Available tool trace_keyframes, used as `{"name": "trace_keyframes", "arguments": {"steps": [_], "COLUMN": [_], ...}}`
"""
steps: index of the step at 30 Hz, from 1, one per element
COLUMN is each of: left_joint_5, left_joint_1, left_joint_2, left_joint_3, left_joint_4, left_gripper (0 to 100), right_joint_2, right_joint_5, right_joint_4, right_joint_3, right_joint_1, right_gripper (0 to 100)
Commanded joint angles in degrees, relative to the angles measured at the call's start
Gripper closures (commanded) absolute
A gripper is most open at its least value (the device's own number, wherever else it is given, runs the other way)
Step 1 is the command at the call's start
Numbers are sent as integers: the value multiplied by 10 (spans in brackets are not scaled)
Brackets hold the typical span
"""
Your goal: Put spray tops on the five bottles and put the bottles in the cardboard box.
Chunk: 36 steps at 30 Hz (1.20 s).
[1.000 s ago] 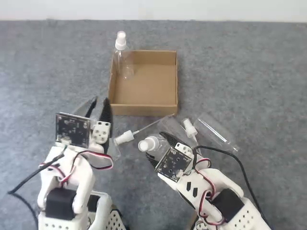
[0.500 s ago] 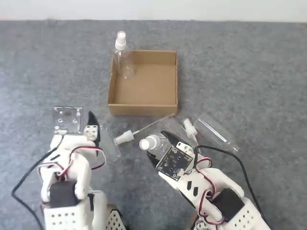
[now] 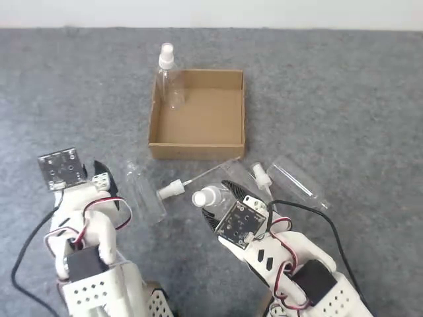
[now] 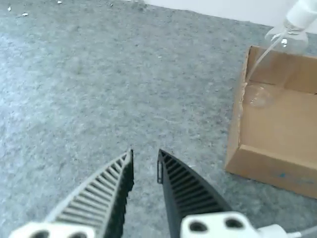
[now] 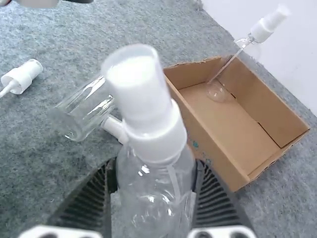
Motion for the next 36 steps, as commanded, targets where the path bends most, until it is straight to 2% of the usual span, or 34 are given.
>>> {"name": "trace_keyframes", "arguments": {"steps": [1, 5, 8, 19, 36], "left_joint_5": [5, 4, 4, 3, 3], "left_joint_1": [-5, -5, -6, -6, -6], "left_joint_2": [-11, -11, -11, -11, -11], "left_joint_3": [-6, 5, 19, 21, 26], "left_joint_4": [-22, -34, -56, -55, -58], "left_gripper": [924, 924, 924, 924, 924], "right_joint_2": [-13, 19, 92, 336, 592], "right_joint_5": [-10, -10, -10, -11, -15], "right_joint_4": [0, 2, 1, -6, -124], "right_joint_3": [-57, -112, -170, -353, -525], "right_joint_1": [7, 7, 7, 7, 7], "right_gripper": [992, 992, 992, 992, 990]}}
